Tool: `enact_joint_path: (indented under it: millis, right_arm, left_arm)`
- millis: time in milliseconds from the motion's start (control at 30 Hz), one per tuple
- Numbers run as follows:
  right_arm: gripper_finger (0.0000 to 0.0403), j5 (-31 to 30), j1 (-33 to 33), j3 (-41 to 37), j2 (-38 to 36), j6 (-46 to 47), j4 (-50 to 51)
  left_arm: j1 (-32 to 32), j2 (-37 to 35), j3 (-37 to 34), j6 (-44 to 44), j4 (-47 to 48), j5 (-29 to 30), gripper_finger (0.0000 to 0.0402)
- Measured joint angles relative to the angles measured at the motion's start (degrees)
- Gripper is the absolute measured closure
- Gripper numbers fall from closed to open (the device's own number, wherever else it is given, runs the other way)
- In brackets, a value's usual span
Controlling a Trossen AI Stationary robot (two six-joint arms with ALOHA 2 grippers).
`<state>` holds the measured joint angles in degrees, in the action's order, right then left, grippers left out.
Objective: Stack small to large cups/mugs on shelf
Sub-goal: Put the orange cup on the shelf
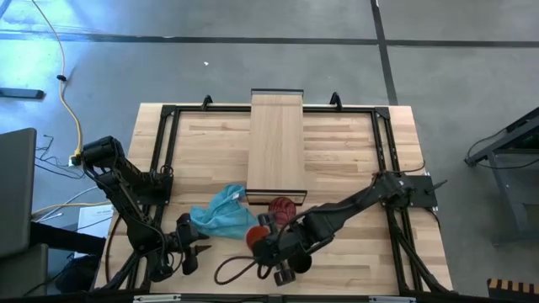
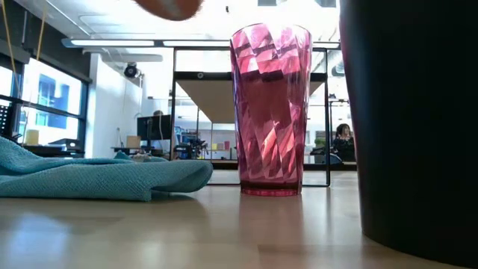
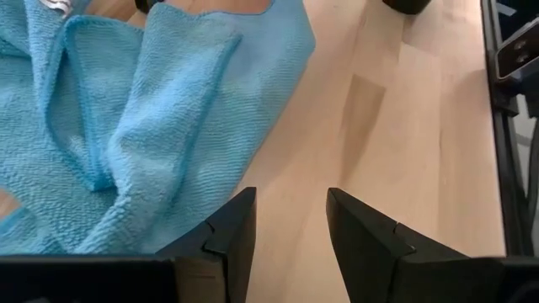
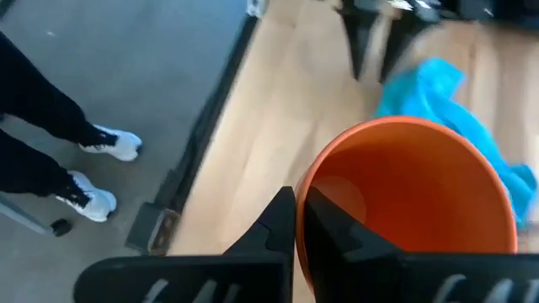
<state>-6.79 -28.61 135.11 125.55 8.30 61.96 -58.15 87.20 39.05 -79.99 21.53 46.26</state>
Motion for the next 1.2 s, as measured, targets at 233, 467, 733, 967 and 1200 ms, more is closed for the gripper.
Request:
enact_joint_path:
  millis: [233, 467, 733, 967, 1200]
  right_arm:
    - [0.0403, -4.35, 1.22, -0.28, -3.45, 0.24, 7.27]
    - [0.0403, -6.85, 4.57, -0.13, -6.95, -1.01, 12.68]
    - [0.0403, -6.97, 8.77, -0.13, -10.82, -5.55, 13.76]
    - [0.0403, -6.97, 14.48, -0.13, -13.14, -10.13, 18.41]
    - [0.0403, -6.27, 23.25, -0.13, -13.65, -17.63, 21.94]
  left_arm:
    - [0.0, -0.02, 0.0, -0.01, -1.13, 2.29, 0.0268]
    - [0.02, -0.02, 0.0, -0.13, -1.55, 4.34, 0.0268]
    - [0.02, -0.02, 0.0, -1.94, -2.18, 6.26, 0.0268]
    - [0.07, -0.02, 0.0, -3.55, -2.15, 8.98, 0.0268]
    - [0.07, -0.02, 0.0, -4.48, -2.12, 12.63, 0.0268]
